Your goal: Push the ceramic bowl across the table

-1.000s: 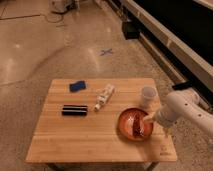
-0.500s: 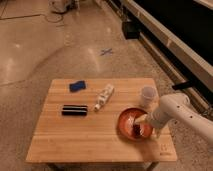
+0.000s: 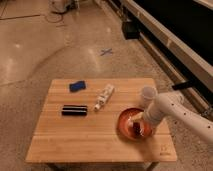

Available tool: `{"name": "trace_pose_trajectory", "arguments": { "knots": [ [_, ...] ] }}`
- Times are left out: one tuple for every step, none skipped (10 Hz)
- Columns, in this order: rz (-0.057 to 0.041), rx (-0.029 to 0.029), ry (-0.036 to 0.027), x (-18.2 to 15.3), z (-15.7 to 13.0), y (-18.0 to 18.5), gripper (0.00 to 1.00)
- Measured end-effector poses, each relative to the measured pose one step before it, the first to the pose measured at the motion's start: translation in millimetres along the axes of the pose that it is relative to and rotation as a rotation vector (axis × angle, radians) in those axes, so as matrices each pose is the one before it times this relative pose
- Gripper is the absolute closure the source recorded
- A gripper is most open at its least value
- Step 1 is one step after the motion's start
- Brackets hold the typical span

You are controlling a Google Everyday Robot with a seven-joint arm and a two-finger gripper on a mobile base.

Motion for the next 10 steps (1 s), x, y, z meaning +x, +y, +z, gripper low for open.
{"name": "trace_pose_trajectory", "arguments": {
  "knots": [
    [-0.01441, 0.00398, 0.00711, 5.05, 0.03, -5.06, 0.2],
    [-0.01245, 0.00366, 0.00227, 2.94, 0.89, -4.43, 0.2],
    [-0.01058, 0.00494, -0.00024, 0.72, 0.78, -4.16, 0.2],
    [-0.00725, 0.00589, -0.00147, -0.42, 0.53, -3.48, 0.2],
    [-0.01146, 0.01125, -0.00693, -2.78, 2.02, -6.19, 0.2],
    [-0.00609, 0.00707, -0.00447, -1.88, 1.14, -4.09, 0.2],
    [-0.00686, 0.0067, -0.00572, -2.32, 1.49, -4.31, 0.2],
    [-0.01124, 0.01111, -0.00892, -3.92, 2.5, -5.75, 0.2],
    [-0.00818, 0.00509, -0.00585, -2.32, 1.8, -3.34, 0.2],
    [-0.00767, 0.00424, -0.00379, -1.04, 1.75, -3.2, 0.2]
  ]
}}
